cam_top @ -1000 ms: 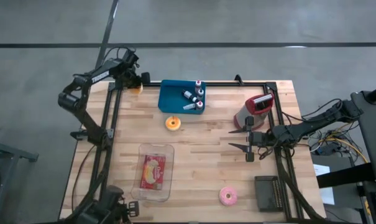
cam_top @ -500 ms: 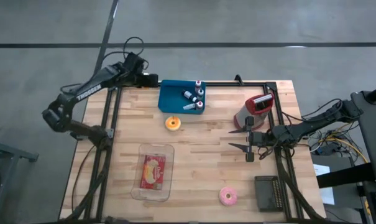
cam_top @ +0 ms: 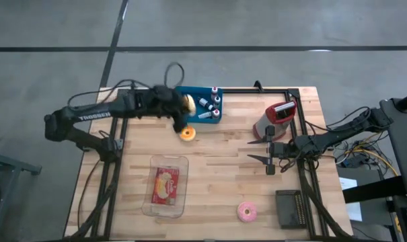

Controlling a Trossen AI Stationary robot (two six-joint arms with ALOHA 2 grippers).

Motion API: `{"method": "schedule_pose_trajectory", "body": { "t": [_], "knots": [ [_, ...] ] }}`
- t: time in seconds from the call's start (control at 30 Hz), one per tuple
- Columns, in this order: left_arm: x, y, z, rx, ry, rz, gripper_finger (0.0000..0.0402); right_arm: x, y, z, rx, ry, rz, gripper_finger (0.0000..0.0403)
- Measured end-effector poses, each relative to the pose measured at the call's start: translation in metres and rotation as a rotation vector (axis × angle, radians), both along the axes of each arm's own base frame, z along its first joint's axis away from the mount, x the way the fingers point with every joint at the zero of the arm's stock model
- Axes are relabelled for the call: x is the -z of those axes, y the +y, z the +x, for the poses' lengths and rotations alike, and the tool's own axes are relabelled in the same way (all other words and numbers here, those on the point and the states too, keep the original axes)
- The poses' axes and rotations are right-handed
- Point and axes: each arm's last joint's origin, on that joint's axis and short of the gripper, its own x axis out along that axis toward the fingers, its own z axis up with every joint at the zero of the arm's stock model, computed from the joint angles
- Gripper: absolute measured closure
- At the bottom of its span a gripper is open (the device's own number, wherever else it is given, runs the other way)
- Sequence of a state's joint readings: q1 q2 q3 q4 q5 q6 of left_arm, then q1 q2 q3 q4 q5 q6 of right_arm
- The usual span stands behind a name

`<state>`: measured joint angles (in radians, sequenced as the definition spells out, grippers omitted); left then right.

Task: Pick & Place Food Item
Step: Put the top yellow black donut into the black bin

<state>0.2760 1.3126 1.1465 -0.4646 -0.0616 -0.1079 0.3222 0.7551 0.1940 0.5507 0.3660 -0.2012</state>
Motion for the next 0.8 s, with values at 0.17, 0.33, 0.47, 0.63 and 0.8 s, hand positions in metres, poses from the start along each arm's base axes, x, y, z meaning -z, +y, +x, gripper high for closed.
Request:
{"method": "schedule_pose_trajectory", "body": {
  "t": [0.17, 0.33, 0.47, 0.63, 0.8],
  "knots": [
    [0.020, -0.050, 0.019, 0.277, -0.116, 0.036, 0.0353, 0.000, 0.000, 0.000, 0.000, 0.000, 0.000, 0.0186],
    [0.044, -0.082, 0.018, 0.404, -0.133, 0.055, 0.0353, 0.000, 0.000, 0.000, -0.001, 0.000, 0.000, 0.0186],
    [0.053, -0.095, 0.017, 0.445, -0.182, 0.055, 0.0353, 0.000, 0.000, 0.000, 0.000, 0.000, 0.000, 0.0186],
    [0.056, -0.100, 0.018, 0.448, -0.250, 0.048, 0.0353, 0.000, 0.000, 0.000, 0.000, 0.000, 0.000, 0.0186],
    [0.056, -0.099, 0.018, 0.447, -0.250, 0.045, 0.0353, 0.000, 0.000, 0.000, -0.001, 0.000, 0.000, 0.0186]
  ]
}}
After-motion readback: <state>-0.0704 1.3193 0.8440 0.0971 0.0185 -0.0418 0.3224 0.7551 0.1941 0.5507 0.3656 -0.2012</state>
